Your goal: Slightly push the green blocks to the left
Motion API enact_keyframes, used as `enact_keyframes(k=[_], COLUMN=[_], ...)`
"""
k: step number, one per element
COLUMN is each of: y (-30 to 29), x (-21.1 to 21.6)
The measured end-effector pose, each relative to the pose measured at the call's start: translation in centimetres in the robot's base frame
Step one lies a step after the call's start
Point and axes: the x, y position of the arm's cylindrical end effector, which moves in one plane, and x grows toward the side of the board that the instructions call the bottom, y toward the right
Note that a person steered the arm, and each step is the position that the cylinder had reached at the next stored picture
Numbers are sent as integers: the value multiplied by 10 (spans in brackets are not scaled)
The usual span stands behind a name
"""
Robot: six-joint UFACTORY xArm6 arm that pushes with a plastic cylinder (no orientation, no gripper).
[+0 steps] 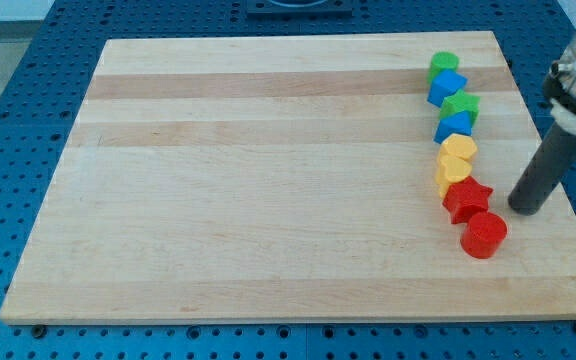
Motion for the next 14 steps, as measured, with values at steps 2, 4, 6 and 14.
enact_keyframes(k=[2, 4, 6, 14], y=[26, 26, 11, -29], x=[-66, -124, -130, -130])
